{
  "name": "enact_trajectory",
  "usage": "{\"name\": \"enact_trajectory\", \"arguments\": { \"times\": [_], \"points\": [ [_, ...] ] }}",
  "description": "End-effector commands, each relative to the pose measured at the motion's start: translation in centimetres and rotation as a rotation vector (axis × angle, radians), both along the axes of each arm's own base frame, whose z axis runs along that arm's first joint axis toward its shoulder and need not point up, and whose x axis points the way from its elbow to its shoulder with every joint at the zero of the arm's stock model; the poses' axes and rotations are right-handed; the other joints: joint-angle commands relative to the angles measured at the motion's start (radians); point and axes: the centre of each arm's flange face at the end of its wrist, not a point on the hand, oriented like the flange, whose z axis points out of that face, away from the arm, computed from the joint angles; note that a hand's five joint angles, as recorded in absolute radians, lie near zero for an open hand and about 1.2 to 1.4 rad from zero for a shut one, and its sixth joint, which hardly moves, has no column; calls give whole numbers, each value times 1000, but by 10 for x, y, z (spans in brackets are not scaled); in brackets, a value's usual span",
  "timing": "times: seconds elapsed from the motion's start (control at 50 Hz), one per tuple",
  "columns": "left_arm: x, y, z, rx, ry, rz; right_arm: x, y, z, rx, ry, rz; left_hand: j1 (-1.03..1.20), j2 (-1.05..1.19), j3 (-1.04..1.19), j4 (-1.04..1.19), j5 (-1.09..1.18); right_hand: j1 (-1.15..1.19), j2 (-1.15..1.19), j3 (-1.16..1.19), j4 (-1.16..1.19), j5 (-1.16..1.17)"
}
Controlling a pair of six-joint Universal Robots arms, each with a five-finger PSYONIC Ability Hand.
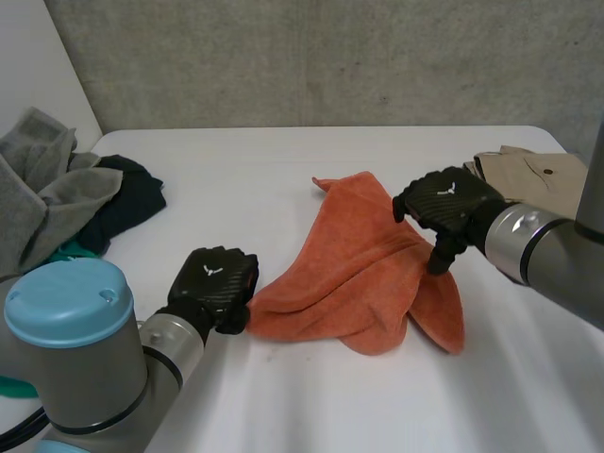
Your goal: Fold the laundry.
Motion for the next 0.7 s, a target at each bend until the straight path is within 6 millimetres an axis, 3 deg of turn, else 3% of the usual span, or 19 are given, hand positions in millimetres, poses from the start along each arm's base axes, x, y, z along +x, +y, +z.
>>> {"name": "enact_trajectory", "arguments": {
  "times": [0.02, 0.12, 0.2, 0.28, 0.36, 0.5, 0.58, 0.62, 0.7],
  "points": [
    [3, 1, 11, -5, 6, 6, 12, -18, 23, -134, 1, 83, 240, 200, 205, 198, 237, 91, 87, 83, 85, 78],
    [6, 5, 30, -25, 21, 6, 38, -40, 25, -310, 12, 225, 240, 200, 205, 198, 237, 80, 76, 72, 73, 66],
    [9, 13, 46, -35, 39, 1, 60, -60, 8, -407, 27, 306, 240, 200, 205, 198, 237, 42, 37, 34, 35, 28],
    [9, 26, 63, -45, 63, -28, 83, -84, -31, -444, 38, 381, 240, 200, 205, 198, 237, -46, -51, -55, -53, -60],
    [7, 38, 75, -62, 83, -67, 98, -95, -63, -466, 55, 441, 240, 200, 205, 198, 237, -99, -103, -107, -106, -113],
    [1, 56, 83, -83, 95, -124, 121, -96, -116, -450, 59, 506, 240, 200, 205, 198, 237, -272, -277, -280, -279, -286],
    [0, 60, 85, -85, 95, -135, 127, -97, -135, -458, 74, 522, 240, 200, 205, 198, 237, -299, -303, -307, -306, -313],
    [0, 59, 86, -89, 94, -133, 129, -97, -138, -464, 75, 527, 240, 200, 205, 198, 237, -252, -257, -260, -259, -266],
    [3, 45, 90, -105, 98, -94, 131, -97, -147, -458, 71, 544, 240, 200, 205, 198, 237, 105, 101, 97, 98, 91]
  ]
}}
